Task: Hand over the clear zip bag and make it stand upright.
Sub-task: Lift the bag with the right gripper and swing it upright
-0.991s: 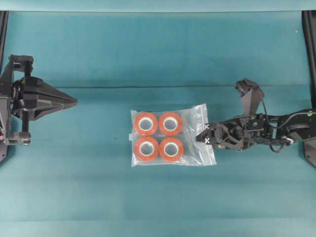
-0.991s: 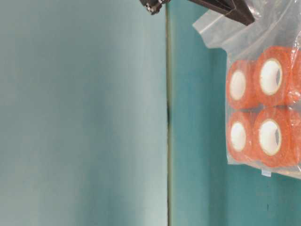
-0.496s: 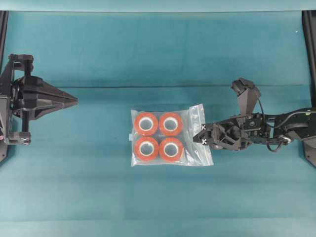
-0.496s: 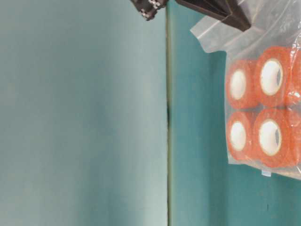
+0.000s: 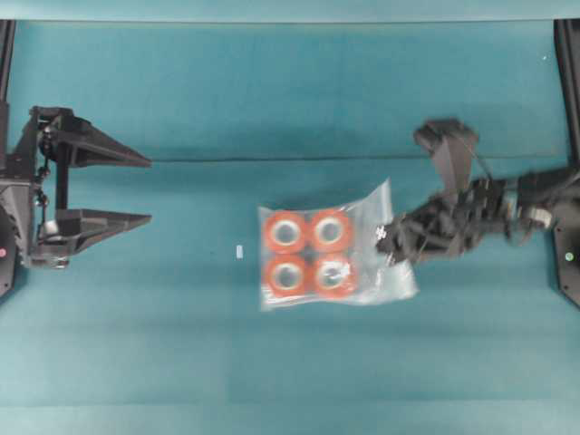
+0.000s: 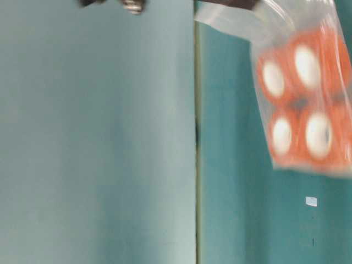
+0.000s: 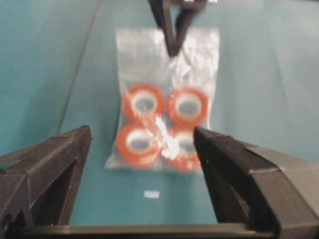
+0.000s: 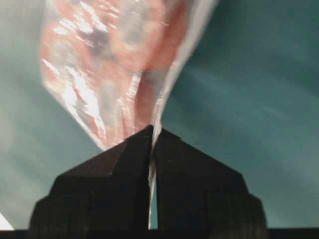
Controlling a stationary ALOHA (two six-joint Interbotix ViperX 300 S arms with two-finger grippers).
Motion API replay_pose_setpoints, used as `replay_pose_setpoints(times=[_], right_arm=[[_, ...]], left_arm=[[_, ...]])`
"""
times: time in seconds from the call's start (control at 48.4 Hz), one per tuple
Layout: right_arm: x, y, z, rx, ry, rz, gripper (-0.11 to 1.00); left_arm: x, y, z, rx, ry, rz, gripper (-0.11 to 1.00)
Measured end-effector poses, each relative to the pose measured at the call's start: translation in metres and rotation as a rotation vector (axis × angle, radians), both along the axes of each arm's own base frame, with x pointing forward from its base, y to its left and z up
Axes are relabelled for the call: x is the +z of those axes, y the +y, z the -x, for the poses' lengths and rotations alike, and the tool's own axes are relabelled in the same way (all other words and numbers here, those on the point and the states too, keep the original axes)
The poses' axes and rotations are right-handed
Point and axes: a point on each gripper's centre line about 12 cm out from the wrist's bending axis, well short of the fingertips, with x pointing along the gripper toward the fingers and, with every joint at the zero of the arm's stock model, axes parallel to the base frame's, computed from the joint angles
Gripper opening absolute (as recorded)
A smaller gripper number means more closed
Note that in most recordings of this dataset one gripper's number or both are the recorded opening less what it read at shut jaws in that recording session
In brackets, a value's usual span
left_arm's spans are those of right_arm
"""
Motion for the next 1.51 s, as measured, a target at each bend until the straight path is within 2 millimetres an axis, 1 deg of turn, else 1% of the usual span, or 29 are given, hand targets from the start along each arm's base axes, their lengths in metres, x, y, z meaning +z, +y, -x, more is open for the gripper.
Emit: replay_pose_setpoints(times=[0.103, 0.268, 0.496, 0.661, 0.867, 1.198, 1.508], right_arm=[[0.017, -0.007, 0.000, 0.027, -0.012, 0.023, 0.00], [0.043, -0.012, -0.006, 0.051, -0.051, 0.044, 0.00], [0.076, -0.016, -0.025, 0.146, -0.058, 0.124, 0.00], [0.085, -0.020, -0.037, 0.243, 0.027, 0.156, 0.00], [0.095, -0.020, -0.053, 0.408, 0.116, 0.199, 0.00], [0.113, -0.030, -0.074, 0.576, 0.159, 0.263, 0.00], [0.116, -0.034, -0.085, 0.757, 0.191, 0.328, 0.00]], left_arm=[[-0.004, 0.000, -0.002, 0.000, 0.017, 0.003, 0.89], [-0.007, 0.000, -0.004, 0.000, 0.027, 0.003, 0.89], [-0.009, 0.000, -0.006, 0.000, 0.038, 0.002, 0.89], [-0.010, 0.000, -0.006, 0.000, 0.037, 0.002, 0.89], [-0.010, 0.000, -0.006, -0.001, 0.037, -0.001, 0.89], [-0.012, 0.000, -0.008, -0.001, 0.048, 0.000, 0.89], [-0.013, 0.001, -0.008, 0.001, 0.049, 0.000, 0.89]])
